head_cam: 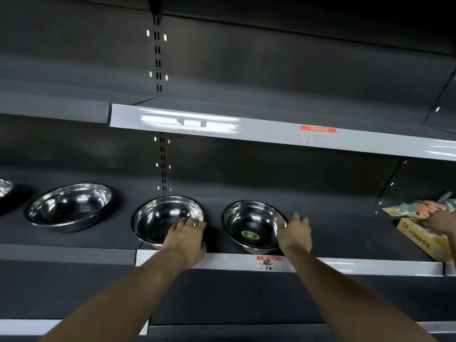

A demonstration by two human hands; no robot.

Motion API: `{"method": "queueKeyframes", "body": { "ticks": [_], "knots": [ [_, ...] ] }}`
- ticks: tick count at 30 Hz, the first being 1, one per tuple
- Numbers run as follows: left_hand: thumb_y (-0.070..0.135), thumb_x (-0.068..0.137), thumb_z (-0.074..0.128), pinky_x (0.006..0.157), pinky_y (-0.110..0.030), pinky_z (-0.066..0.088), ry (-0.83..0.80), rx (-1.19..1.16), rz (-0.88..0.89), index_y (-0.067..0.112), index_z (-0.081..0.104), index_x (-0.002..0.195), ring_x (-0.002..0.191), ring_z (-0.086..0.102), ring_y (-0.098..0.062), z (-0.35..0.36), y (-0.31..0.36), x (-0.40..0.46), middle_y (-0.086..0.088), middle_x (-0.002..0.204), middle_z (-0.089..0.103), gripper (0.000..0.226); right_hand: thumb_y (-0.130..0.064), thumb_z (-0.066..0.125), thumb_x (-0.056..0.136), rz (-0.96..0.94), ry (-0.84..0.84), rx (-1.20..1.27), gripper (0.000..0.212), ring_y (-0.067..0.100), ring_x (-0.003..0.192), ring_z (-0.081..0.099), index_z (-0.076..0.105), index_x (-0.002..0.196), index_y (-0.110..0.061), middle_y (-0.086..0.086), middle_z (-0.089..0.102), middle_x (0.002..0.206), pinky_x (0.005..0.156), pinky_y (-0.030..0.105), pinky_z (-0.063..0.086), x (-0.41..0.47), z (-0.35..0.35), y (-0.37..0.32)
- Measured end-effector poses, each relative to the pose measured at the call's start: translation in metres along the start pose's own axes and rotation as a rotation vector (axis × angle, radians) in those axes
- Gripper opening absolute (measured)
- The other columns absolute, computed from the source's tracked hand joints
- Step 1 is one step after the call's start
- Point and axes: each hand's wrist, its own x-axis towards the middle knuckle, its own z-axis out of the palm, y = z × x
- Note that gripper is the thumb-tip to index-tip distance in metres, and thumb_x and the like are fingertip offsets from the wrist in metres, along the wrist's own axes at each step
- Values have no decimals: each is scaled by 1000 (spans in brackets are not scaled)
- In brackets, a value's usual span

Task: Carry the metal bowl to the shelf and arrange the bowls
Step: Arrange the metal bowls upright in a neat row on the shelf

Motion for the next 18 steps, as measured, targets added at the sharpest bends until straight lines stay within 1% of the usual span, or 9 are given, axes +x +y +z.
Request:
{"method": "queueKeyframes", "body": {
  "ticks": [3,6,7,8,9,10,11,14,18],
  "knots": [
    [34,95,48,119,-41,27,-1,-2,-37,22,36,148,142,32,-29,-7,-7,0,-7,150,39,55,-35,48,100,-91,-67,151,36,35,111,62,59,123,-11,15,65,121,89,38,50,-24,8,-32],
    [32,94,49,118,-43,28,8,-25,-85,22,38,146,140,34,-29,-10,-16,-3,-7,148,40,54,-35,54,98,-52,-227,328,35,35,111,64,63,123,-12,17,71,117,92,36,50,-44,22,-66],
    [32,94,49,118,-43,28,9,-28,-101,22,37,148,141,33,-29,-11,-20,-4,-7,149,39,56,-35,55,97,-23,-293,397,36,35,106,66,62,123,-13,18,71,116,87,36,55,-51,29,-76],
    [31,94,49,118,-43,28,12,-29,-116,23,35,149,142,32,-29,-12,-24,-6,-6,149,39,58,-36,56,97,21,-367,473,36,33,94,69,61,124,-14,18,72,111,72,34,59,-58,35,-84],
    [31,93,50,118,-43,28,16,-28,-130,24,33,150,142,32,-29,-13,-27,-9,-6,150,38,59,-37,55,97,70,-442,526,36,29,76,68,58,124,-15,16,73,101,53,26,55,-65,40,-91],
    [32,93,50,118,-42,28,20,-25,-145,26,33,150,142,33,-29,-13,-32,-12,-6,150,39,59,-38,54,98,106,-501,543,36,22,60,62,55,126,-16,12,71,88,40,20,45,-72,45,-96],
    [32,93,50,117,-41,29,24,-22,-158,27,33,150,141,35,-29,-14,-36,-15,-5,149,39,60,-38,53,99,123,-540,541,39,17,51,56,52,131,-17,8,67,79,35,17,39,-77,50,-100],
    [34,93,50,118,-41,29,27,-15,-213,26,32,151,140,36,-29,-16,-53,-24,-6,149,41,61,-36,53,100,119,-602,552,62,13,48,51,26,155,-26,6,61,73,37,19,38,-85,63,-106],
    [33,94,49,120,-42,26,41,-33,-277,24,31,152,145,29,-28,-18,-77,-34,-7,152,38,62,-36,55,100,123,-639,555,75,14,45,49,10,160,-27,7,59,67,39,21,40,-89,80,-113]
  ]
}}
